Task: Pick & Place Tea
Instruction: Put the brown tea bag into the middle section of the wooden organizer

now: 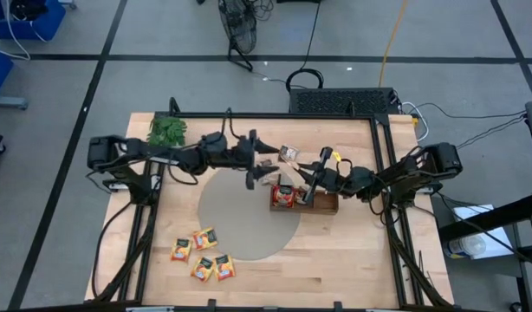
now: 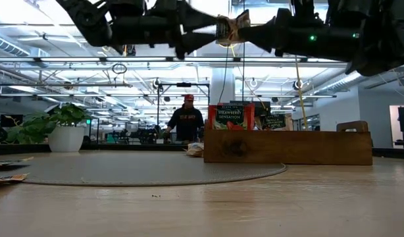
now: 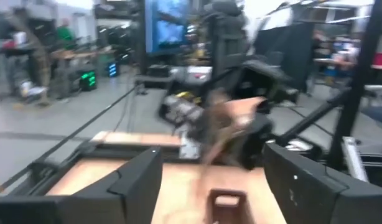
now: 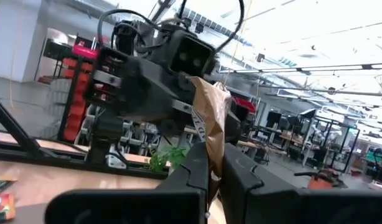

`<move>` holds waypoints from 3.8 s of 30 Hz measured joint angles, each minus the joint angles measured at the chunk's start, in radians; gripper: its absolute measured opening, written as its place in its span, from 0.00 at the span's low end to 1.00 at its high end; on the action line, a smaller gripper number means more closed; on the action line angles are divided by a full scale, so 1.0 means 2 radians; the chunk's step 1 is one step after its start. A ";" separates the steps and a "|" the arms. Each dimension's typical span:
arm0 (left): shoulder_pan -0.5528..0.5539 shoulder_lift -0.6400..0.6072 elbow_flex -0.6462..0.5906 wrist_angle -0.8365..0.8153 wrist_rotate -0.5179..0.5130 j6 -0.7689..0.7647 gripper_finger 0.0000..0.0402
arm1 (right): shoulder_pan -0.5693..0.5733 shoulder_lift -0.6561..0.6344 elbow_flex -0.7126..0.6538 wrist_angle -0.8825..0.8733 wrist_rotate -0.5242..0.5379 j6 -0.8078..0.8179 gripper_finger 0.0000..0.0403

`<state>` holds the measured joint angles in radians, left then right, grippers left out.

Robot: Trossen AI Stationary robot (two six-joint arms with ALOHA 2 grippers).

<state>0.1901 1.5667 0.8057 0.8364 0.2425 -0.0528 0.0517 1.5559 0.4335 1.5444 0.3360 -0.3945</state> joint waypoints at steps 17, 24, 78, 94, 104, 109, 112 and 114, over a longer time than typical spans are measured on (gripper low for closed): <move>-0.001 0.025 0.028 -0.025 0.006 0.050 0.51 | -0.002 0.000 0.000 -0.004 0.000 0.008 0.02; 0.013 0.025 0.028 -0.022 0.015 0.059 0.17 | -0.003 0.000 0.000 -0.006 -0.038 0.023 0.02; -0.154 0.352 0.616 -0.848 -0.271 0.123 0.00 | -0.008 -0.326 0.000 -0.498 0.210 0.126 0.15; -0.148 0.370 0.613 -0.823 -0.253 0.123 0.00 | -0.008 -0.326 0.000 -0.498 0.209 0.130 0.15; -0.141 0.373 0.613 -0.822 -0.257 0.129 0.07 | -0.008 -0.326 0.000 -0.501 0.210 0.130 0.15; -0.141 0.373 0.614 -0.820 -0.257 0.129 0.18 | -0.008 -0.326 0.000 -0.502 0.210 0.130 0.15; -0.141 0.373 0.614 -0.814 -0.257 0.130 0.27 | -0.008 -0.326 0.000 -0.502 0.210 0.132 0.15; -0.141 0.373 0.614 -0.807 -0.258 0.130 0.33 | -0.008 -0.326 0.000 -0.506 0.210 0.137 0.15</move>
<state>-0.0917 2.3135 2.0346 -0.7781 -0.2726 0.2070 0.0364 0.9047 0.4335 0.5314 0.7551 -0.1197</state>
